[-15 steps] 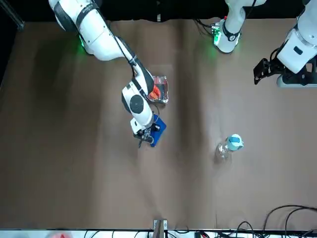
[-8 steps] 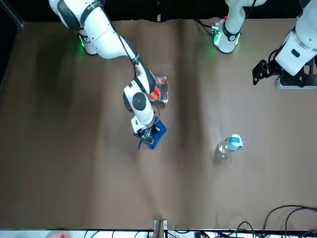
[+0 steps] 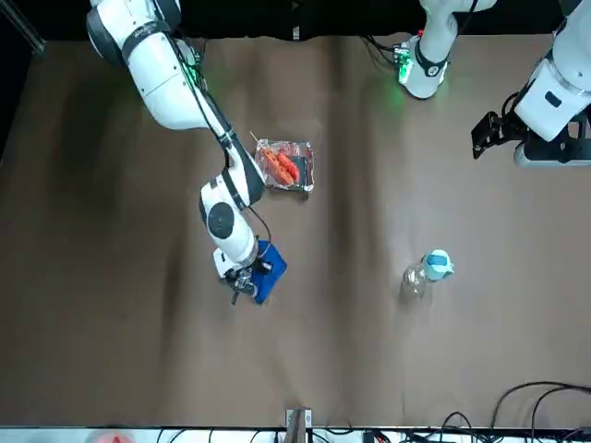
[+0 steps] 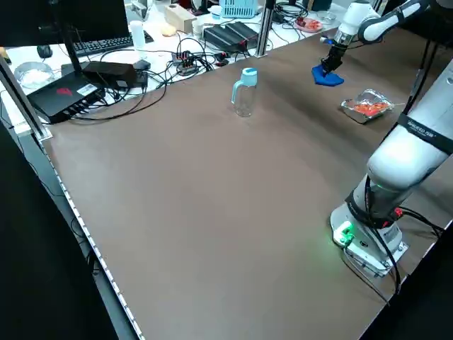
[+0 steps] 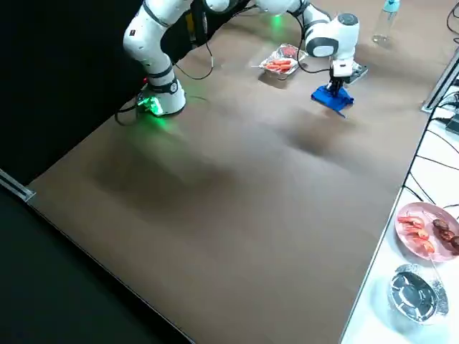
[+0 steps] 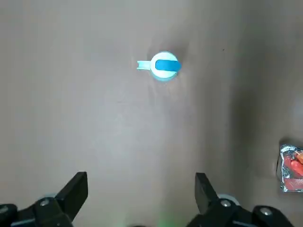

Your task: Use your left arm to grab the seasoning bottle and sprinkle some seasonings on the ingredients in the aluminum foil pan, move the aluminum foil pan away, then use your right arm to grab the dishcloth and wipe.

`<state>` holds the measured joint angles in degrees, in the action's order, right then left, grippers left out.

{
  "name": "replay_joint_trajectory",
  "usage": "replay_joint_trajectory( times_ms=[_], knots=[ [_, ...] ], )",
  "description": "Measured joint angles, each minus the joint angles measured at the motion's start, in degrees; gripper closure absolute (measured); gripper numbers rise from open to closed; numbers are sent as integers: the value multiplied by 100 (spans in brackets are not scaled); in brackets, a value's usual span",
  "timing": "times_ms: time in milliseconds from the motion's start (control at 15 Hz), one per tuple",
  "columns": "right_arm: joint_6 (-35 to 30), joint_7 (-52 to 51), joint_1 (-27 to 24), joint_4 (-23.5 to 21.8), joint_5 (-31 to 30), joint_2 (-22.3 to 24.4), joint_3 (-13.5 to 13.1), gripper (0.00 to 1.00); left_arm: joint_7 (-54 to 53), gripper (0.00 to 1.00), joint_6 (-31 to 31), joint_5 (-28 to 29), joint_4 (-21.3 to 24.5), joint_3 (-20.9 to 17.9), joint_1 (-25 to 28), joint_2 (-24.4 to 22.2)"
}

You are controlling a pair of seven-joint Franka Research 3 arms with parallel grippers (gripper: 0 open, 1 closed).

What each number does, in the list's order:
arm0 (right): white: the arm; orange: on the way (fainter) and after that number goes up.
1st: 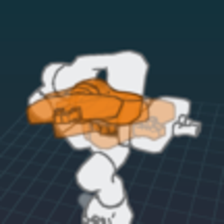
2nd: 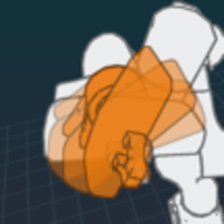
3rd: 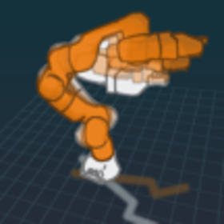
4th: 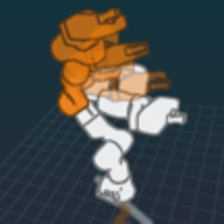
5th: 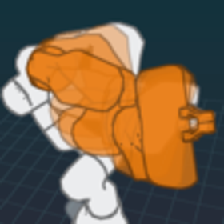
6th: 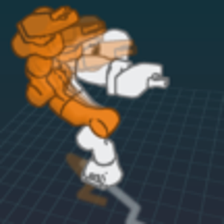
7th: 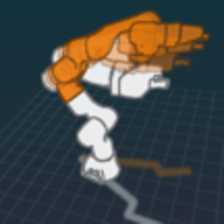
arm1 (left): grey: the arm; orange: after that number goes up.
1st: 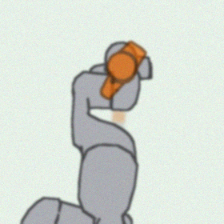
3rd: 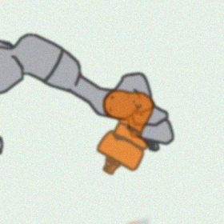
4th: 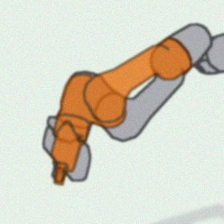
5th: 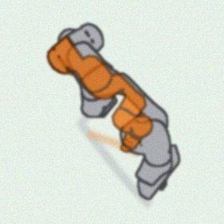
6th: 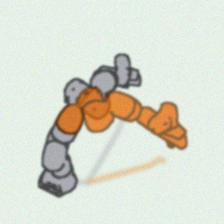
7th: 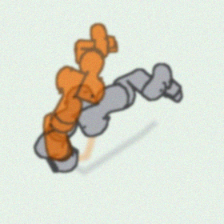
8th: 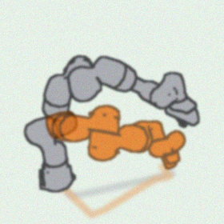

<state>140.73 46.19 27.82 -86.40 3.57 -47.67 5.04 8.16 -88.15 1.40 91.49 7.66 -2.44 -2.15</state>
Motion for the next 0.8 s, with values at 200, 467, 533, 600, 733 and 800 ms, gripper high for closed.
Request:
replay_joint_trajectory(
  times_ms=[200, 467, 533, 600, 733, 800],
  knots=[
    [68, 570, 409, 4, -7, -17, 14, 92, 0, 0, 0, 0, 0, 0, 0, 0],
    [274, 857, 736, 25, -13, -68, 6, 92, 0, 0, -3, 0, 0, -1, 0, 0],
    [280, 860, 748, 26, -16, -69, -3, 92, 0, 0, -3, 0, 0, -1, 0, 0],
    [276, 859, 742, 27, -25, -69, -26, 92, 0, 0, -4, 0, 0, -1, 0, 0],
    [210, 827, 674, 38, -59, -60, -126, 92, 0, 0, -9, 0, 0, -4, 0, 0],
    [113, 722, 586, 52, -70, -50, -161, 92, 0, 0, -12, 0, 0, -8, 1, 0]
  ],
)
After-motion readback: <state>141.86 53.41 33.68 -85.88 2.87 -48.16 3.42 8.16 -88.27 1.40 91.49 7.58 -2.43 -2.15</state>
